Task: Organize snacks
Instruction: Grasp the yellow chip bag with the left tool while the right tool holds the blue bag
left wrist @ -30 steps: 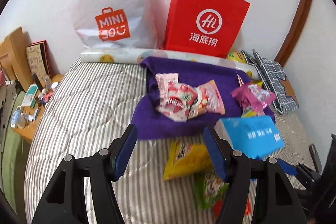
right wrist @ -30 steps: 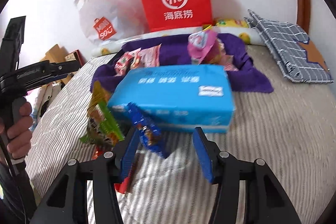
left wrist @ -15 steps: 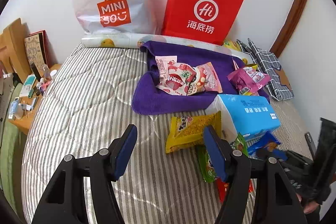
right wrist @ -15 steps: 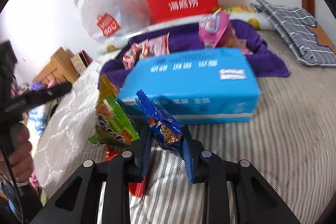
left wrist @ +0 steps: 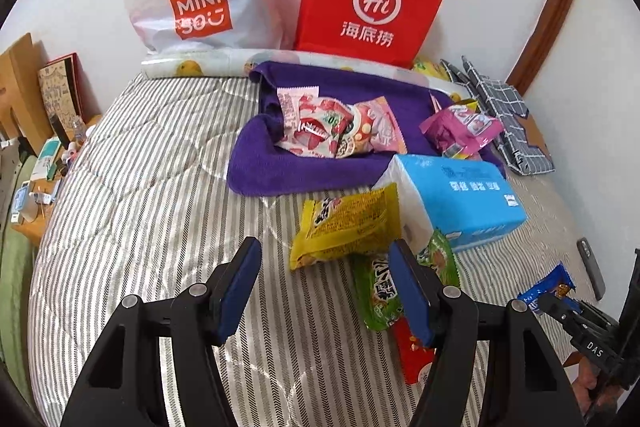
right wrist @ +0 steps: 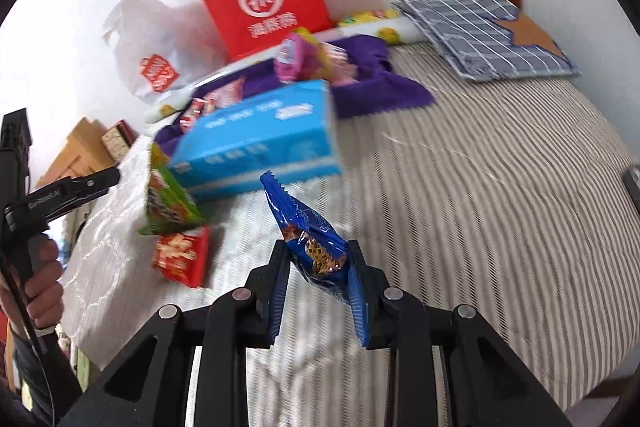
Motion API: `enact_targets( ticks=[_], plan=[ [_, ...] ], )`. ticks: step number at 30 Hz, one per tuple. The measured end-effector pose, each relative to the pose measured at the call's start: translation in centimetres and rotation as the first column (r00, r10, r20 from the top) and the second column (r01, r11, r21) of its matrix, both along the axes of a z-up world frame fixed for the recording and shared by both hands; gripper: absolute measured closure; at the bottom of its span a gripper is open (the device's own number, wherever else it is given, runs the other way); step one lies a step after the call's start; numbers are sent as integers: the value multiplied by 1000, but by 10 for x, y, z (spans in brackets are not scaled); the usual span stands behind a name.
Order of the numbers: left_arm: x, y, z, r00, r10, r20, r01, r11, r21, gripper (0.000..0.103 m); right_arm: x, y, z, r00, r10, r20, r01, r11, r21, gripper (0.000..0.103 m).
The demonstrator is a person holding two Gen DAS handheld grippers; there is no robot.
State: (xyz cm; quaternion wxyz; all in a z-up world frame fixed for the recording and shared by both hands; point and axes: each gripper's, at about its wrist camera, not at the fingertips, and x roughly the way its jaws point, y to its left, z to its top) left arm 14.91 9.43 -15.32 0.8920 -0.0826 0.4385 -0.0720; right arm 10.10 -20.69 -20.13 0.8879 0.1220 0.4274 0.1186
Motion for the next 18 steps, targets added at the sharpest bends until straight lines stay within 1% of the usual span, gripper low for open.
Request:
enact_targets(
  ticks=[7,14,16,18],
  plan=[
    [6,-3,-3,1000,-20,-11,19,998,-57,38,0,-13,-6,1000,-29,10,29,999,13,76],
    [28,-15,-14,998,-39,-52,33,993,-109,36,0,-16,-4,999,-15,33,15,1000,0,76],
    [34,-18,-16,997,-49,-63,42,993,-112,36,0,-18,-3,999,-12,40,12,1000,3,76],
    [41,-23,-17,997,-47,-69,40,994,-98,36,1,-19,-3,999,-8,40,7,1000,13,76]
  ],
)
